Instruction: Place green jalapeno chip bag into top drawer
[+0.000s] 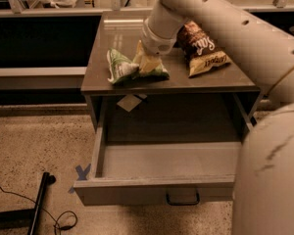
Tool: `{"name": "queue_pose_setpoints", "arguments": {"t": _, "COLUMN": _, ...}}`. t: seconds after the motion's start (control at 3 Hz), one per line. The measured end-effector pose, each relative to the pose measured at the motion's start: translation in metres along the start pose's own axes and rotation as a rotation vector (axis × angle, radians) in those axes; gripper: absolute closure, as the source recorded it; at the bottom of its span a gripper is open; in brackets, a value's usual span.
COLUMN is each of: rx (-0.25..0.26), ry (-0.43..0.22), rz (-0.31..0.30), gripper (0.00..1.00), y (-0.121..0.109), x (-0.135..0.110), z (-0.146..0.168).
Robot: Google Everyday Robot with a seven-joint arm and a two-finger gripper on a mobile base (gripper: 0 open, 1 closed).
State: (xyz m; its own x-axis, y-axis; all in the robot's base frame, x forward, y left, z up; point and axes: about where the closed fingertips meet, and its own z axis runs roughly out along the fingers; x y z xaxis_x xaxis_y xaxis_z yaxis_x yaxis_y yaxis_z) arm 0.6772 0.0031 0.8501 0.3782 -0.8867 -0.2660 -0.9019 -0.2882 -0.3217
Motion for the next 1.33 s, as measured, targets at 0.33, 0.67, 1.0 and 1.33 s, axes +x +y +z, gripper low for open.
{"name": "queue_pose_setpoints", "arguments": {"t": 0.33, "rx": 0.046, "ry": -0.053, "rz": -0.030, "gripper": 0.98, "y": 0.020, "x": -0.006, "z": -0.037}}
{"name": "queue_pose_setpoints", "arguments": {"t": 0.67, "rx": -0.015, "ry": -0.123, "rz": -0.085, "gripper": 1.00, "y": 0.029, "x": -0.066, "z": 0.046}}
{"name": "queue_pose_setpoints", "arguments": {"t": 1.0, "rx": -0.015, "ry": -0.123, "rz": -0.085, "gripper": 1.00, "y": 0.026, "x": -0.068, "z": 0.038}}
{"name": "queue_pose_setpoints", "arguments": {"t": 1.33, "rx": -0.015, "ry": -0.123, "rz": -0.085, "gripper": 1.00, "y": 0.024, "x": -0.070, "z": 0.033}}
